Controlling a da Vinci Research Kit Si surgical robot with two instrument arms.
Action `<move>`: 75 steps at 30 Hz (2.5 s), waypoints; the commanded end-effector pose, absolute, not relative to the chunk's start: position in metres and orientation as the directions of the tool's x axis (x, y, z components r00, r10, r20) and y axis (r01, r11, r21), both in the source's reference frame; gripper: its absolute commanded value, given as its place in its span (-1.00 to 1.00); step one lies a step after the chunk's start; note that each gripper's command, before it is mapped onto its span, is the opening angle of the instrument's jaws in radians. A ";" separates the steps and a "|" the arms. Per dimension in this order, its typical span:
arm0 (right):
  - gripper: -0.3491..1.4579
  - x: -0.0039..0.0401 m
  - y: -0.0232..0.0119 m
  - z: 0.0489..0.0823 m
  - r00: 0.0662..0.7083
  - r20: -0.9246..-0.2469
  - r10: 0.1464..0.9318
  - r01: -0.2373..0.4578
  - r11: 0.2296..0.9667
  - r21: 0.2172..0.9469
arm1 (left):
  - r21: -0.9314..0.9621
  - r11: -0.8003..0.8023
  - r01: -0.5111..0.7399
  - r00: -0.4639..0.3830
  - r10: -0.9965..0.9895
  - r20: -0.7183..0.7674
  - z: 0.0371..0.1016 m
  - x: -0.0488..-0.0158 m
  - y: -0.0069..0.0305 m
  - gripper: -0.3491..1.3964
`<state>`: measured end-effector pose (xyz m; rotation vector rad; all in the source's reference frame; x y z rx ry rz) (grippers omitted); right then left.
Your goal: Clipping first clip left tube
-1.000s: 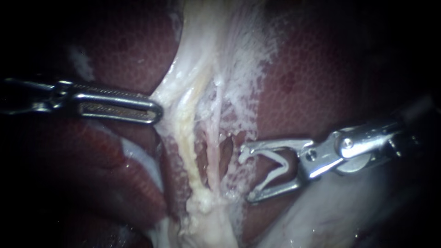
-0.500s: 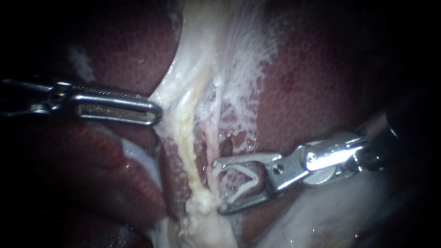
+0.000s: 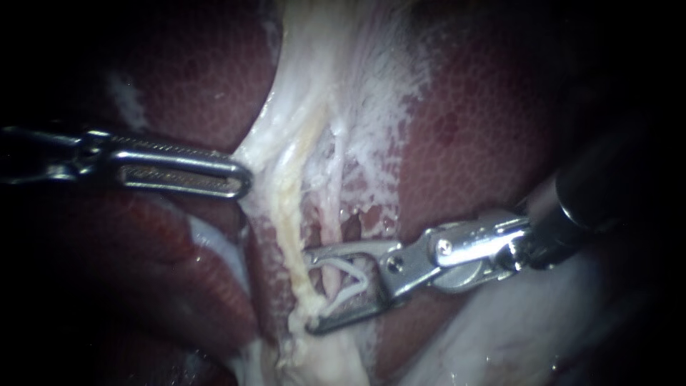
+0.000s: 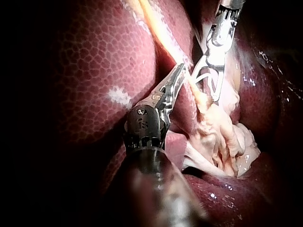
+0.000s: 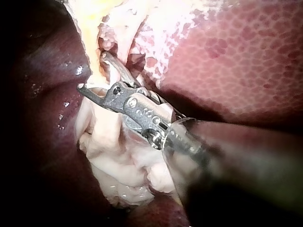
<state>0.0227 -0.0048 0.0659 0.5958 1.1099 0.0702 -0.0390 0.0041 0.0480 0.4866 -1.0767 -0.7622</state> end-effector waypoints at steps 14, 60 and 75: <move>0.05 0.0222 -0.0062 0.0641 0.467 -0.809 0.356 0.301 0.797 0.524 | 0.688 0.655 0.313 0.265 -0.756 0.599 0.0483 -0.0389 0.0041 -1.00; -0.81 0.0259 -0.0063 0.0661 0.502 -0.752 0.427 0.296 0.732 0.614 | 0.683 0.656 0.320 0.264 -0.754 0.601 0.0489 -0.0396 0.0038 -1.00; -1.00 0.0258 -0.0056 0.0669 0.510 -0.739 0.441 0.285 0.724 0.628 | 0.683 0.656 0.321 0.263 -0.754 0.601 0.0489 -0.0397 0.0037 -1.00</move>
